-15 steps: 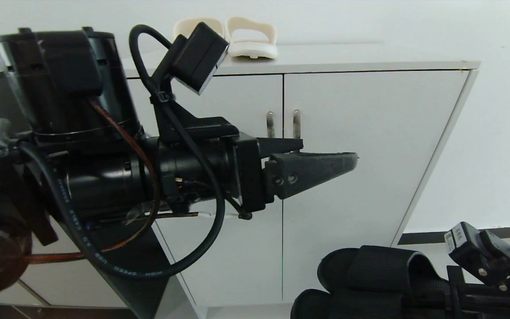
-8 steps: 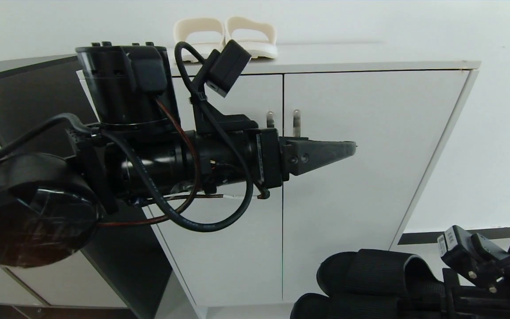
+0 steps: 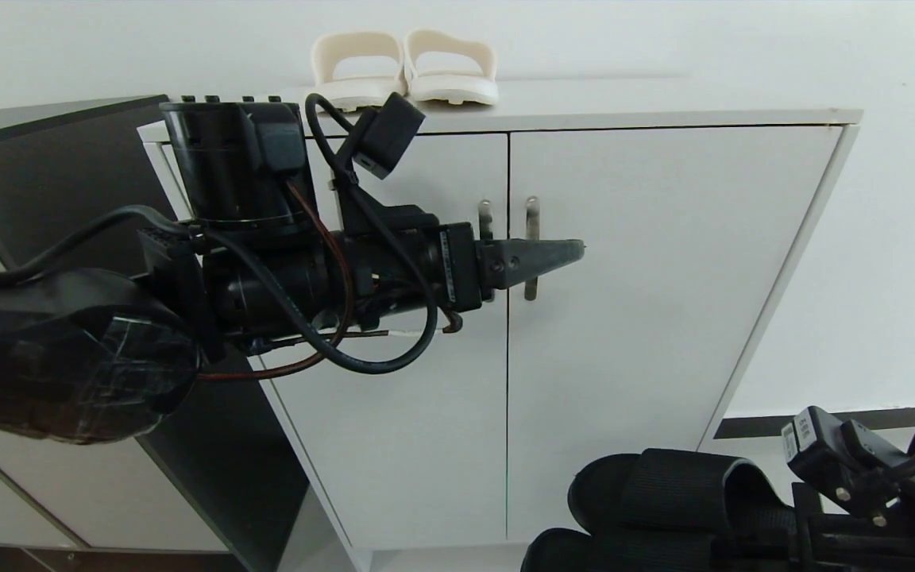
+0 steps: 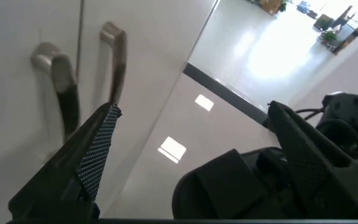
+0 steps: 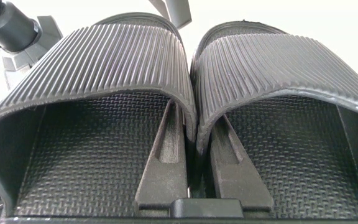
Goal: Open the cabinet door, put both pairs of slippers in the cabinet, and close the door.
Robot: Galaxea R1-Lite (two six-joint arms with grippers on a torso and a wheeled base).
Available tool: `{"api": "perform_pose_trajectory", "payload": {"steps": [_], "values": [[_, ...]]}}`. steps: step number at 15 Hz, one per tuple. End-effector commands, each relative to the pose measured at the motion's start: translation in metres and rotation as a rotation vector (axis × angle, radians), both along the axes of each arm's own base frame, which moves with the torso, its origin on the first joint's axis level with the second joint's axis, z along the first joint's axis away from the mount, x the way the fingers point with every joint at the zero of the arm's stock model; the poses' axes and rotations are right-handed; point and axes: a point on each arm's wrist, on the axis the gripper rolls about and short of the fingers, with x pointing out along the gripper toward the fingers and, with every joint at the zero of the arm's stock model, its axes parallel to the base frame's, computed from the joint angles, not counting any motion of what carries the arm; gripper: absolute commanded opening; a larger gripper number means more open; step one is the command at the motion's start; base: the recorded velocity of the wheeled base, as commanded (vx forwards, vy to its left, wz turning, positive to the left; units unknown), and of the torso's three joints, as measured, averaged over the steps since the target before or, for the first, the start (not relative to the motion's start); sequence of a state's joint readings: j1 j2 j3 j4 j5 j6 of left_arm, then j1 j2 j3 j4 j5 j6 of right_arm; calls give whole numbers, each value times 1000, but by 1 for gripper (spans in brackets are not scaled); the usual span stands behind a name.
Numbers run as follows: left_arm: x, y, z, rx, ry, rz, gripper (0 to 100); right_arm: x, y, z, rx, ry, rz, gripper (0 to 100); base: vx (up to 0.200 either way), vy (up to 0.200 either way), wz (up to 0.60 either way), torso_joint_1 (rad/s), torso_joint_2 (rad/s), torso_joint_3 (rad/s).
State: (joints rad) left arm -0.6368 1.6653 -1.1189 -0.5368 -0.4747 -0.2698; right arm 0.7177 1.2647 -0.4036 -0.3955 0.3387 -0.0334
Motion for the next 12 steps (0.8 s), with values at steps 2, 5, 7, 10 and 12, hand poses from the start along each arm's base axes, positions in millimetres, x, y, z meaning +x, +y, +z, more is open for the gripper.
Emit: {"api": "perform_pose_trajectory", "payload": {"steps": [2,5,7,10,12], "values": [[10,-5,-2,2,2,53,100,0,0,-1,-2,3,2,0,0,0,0,0,0,0],[16,-10,-4,3,6,67,100,1,1,-2,-7,7,1,0,0,0,0,0,0,0],[20,-12,-6,7,10,67,100,1,1,-2,-6,8,2,0,0,0,0,0,0,0],[25,-16,-8,9,13,67,100,1,1,-2,-6,8,2,0,0,0,0,0,0,0],[26,-20,-9,10,12,59,100,1,1,-2,-6,8,2,0,0,0,0,0,0,0]]}}
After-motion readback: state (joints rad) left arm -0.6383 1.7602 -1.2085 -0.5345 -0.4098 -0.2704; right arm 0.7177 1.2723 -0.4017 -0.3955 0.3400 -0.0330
